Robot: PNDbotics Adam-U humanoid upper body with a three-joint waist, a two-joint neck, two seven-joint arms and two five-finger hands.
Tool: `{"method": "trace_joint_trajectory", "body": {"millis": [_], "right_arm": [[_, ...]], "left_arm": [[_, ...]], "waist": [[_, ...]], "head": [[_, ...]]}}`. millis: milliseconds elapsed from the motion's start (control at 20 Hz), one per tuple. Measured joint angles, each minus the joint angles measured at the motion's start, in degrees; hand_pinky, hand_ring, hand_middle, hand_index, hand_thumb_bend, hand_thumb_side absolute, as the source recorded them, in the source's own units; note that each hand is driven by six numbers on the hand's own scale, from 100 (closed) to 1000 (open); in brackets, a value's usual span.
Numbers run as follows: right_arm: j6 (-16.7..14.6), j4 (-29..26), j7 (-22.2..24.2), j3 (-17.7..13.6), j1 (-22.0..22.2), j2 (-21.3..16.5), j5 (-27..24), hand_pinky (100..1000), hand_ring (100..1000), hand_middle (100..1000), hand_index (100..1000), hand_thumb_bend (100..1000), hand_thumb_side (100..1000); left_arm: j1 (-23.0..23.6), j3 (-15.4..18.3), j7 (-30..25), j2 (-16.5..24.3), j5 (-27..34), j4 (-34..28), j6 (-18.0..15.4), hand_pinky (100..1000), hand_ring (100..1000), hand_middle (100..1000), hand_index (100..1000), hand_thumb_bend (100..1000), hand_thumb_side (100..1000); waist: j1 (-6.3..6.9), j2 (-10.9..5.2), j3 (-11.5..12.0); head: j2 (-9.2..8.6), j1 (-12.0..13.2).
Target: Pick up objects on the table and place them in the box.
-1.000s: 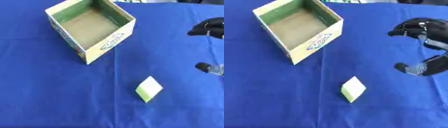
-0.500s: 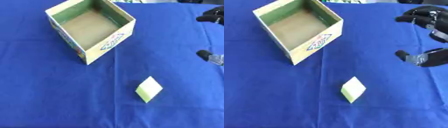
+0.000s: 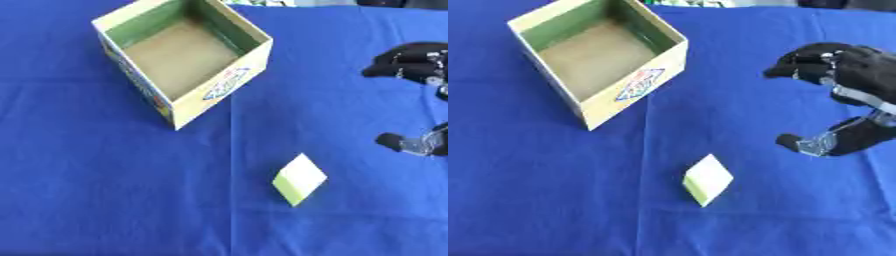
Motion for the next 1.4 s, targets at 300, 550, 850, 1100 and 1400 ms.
{"method": "trace_joint_trajectory", "body": {"millis": [300,550,850,1100,1400], "right_arm": [[0.2,0.0,9.0,4.3,-3.9,0.0,-0.8,910,897,815,970,522,617],[0.5,0.1,14.2,7.7,-6.7,0.8,-2.0,898,895,820,978,449,536],[0.5,2.0,20.2,11.8,-10.3,2.8,-4.2,885,887,804,971,419,519],[0.8,3.7,23.1,14.0,-12.4,5.0,-5.1,877,883,796,965,387,508],[1.0,5.7,25.3,16.0,-14.1,7.7,-5.4,870,880,791,960,370,489]], "left_arm": [[0.0,0.0,-0.4,0.0,0.1,0.0,0.0,824,746,953,748,176,835],[0.0,-0.1,-0.5,0.0,0.1,0.0,0.0,824,746,953,748,175,833],[0.0,-0.3,-0.8,0.0,0.2,0.0,0.1,824,747,954,747,172,834],[0.0,-0.4,-0.9,-0.1,0.2,0.0,0.1,824,747,954,747,171,833],[0.0,-0.4,-1.0,-0.3,0.4,0.0,0.1,824,747,955,747,169,834]], "waist": [[-0.14,0.0,0.4],[-0.16,-0.02,0.7],[-0.2,-0.08,0.9],[-0.32,-0.09,1.1],[-0.39,-0.09,1.3]], "head": [[0.0,-0.5],[0.0,-0.7],[0.0,-1.1],[0.0,-1.2],[0.0,-1.5]]}}
